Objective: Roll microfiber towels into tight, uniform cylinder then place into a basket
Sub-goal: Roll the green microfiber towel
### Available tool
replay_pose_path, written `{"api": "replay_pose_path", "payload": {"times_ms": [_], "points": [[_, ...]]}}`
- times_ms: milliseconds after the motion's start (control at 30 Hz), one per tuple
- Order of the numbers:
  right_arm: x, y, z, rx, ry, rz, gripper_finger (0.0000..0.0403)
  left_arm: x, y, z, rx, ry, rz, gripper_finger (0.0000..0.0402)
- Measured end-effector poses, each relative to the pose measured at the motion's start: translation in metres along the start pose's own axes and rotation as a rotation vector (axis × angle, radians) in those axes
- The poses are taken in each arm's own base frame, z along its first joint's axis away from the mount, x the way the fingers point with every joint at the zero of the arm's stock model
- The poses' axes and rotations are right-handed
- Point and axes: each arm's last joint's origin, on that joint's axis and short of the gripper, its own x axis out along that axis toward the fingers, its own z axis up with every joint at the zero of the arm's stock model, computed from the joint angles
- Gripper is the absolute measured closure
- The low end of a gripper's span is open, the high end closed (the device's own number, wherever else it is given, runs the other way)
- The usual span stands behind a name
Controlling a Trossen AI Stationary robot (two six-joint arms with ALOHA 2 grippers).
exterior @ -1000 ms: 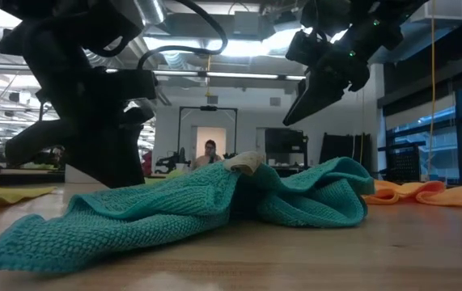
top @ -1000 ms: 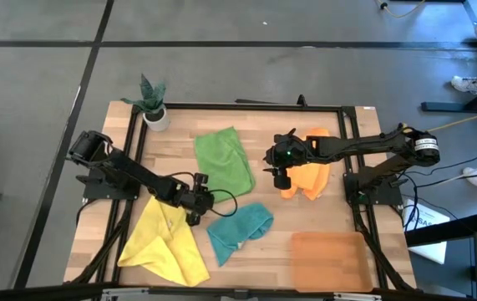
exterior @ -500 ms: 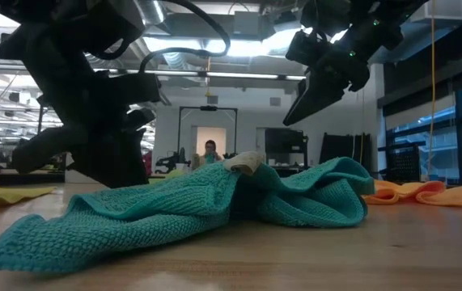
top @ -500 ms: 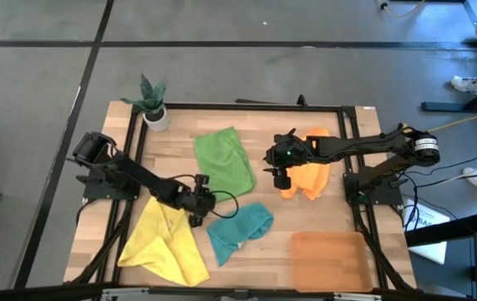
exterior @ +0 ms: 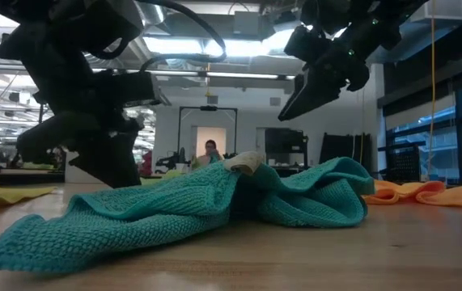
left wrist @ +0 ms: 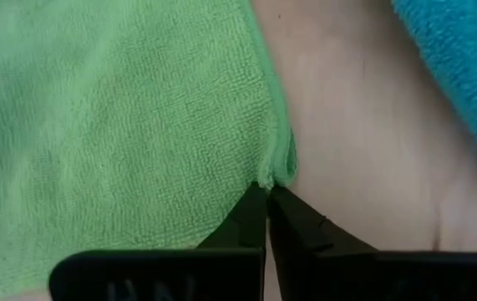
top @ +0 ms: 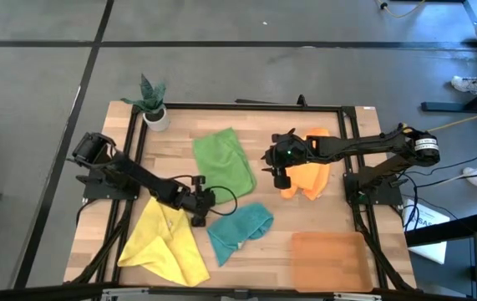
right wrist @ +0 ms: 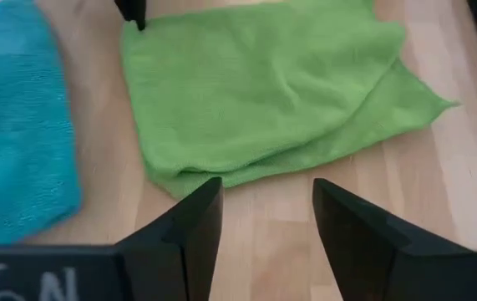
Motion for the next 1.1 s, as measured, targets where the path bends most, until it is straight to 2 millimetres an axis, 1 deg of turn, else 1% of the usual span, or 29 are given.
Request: {"api": "replay_pose_path", "payload": {"times_ms": [133, 233, 333, 433, 533, 633, 800, 933, 1100], "points": [[0.001, 0.003, 0.0, -0.031, -0.033, 0.094, 0.0215, -0.003, -0.006, -0.002, -0.045, 0.001, -0.03, 0.0401], [0.005, 0.009, -0.007, -0.11, -0.082, 0.152, 0.0215, -0.005, -0.01, -0.003, -0.077, -0.001, -0.046, 0.0401], [0.01, 0.016, -0.015, -0.202, -0.145, 0.155, 0.0215, -0.01, -0.016, -0.004, -0.07, -0.009, -0.076, 0.0401], [0.014, 0.022, -0.024, -0.289, -0.161, 0.156, 0.0215, -0.016, -0.02, -0.004, -0.059, -0.018, -0.104, 0.0401], [0.016, 0.026, -0.029, -0.325, -0.172, 0.16, 0.0215, -0.022, -0.02, -0.004, -0.077, -0.021, -0.117, 0.0401], [0.02, 0.029, -0.03, -0.342, -0.213, 0.168, 0.0215, -0.023, -0.019, -0.003, -0.103, -0.032, -0.113, 0.0401], [0.042, 0.037, -0.03, -0.393, -0.275, 0.179, 0.0215, -0.023, -0.015, -0.002, -0.11, -0.063, -0.032, 0.0401], [0.06, 0.039, -0.033, -0.436, -0.277, 0.176, 0.0215, -0.022, -0.012, 0.0, -0.12, -0.077, -0.002, 0.0401], [0.071, 0.04, -0.029, -0.444, -0.268, 0.183, 0.0215, -0.022, -0.01, 0.001, -0.168, -0.109, 0.057, 0.0401]]}}
